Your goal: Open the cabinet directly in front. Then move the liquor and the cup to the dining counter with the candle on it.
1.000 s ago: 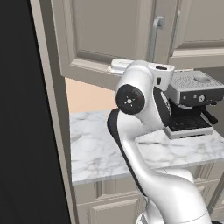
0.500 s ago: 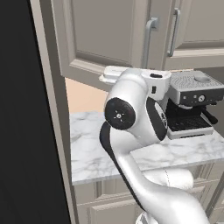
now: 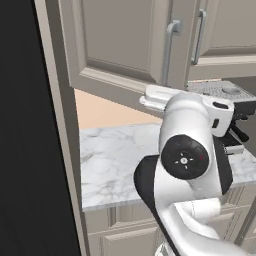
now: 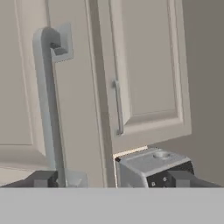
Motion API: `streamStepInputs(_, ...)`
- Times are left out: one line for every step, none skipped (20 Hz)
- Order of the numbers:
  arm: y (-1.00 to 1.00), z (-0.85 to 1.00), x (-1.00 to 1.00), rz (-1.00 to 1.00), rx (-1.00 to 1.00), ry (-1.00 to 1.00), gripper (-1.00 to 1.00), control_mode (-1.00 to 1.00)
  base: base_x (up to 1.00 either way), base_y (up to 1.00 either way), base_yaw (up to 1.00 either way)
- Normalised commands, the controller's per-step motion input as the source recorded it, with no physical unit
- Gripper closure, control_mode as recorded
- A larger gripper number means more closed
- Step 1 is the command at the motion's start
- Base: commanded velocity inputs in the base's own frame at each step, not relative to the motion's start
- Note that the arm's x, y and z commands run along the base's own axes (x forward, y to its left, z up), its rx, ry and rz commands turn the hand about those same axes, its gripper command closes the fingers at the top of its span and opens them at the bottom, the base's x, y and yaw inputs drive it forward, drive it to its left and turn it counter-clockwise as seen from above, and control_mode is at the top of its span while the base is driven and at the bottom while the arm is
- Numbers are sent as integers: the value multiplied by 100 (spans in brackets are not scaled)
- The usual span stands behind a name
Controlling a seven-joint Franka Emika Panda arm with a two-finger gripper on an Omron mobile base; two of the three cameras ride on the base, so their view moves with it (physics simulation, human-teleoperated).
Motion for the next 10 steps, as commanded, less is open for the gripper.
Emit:
streamStepInputs(-69,10,-55,9,25,3,-100,-100,0,0,0)
streamStepInputs(-72,11,-56,11,27,4,-100,-100,0,0,0)
streamStepInputs(-69,10,-55,13,27,6,-100,-100,0,0,0)
streamStepInputs(-70,8,-48,17,29,11,-100,-100,0,0,0)
streamStepInputs(-67,6,-36,21,29,15,-100,-100,0,0,0)
streamStepInputs(-69,1,-15,29,29,17,-100,-100,0,0,0)
streamStepInputs(-66,0,0,33,29,20,-100,-100,0,0,0)
streamStepInputs(-71,12,14,35,27,7,-100,-100,0,0,0)
streamStepInputs(-71,0,39,28,17,9,-100,-100,0,0,0)
streamStepInputs(-68,0,47,27,14,15,-100,-100,0,0,0)
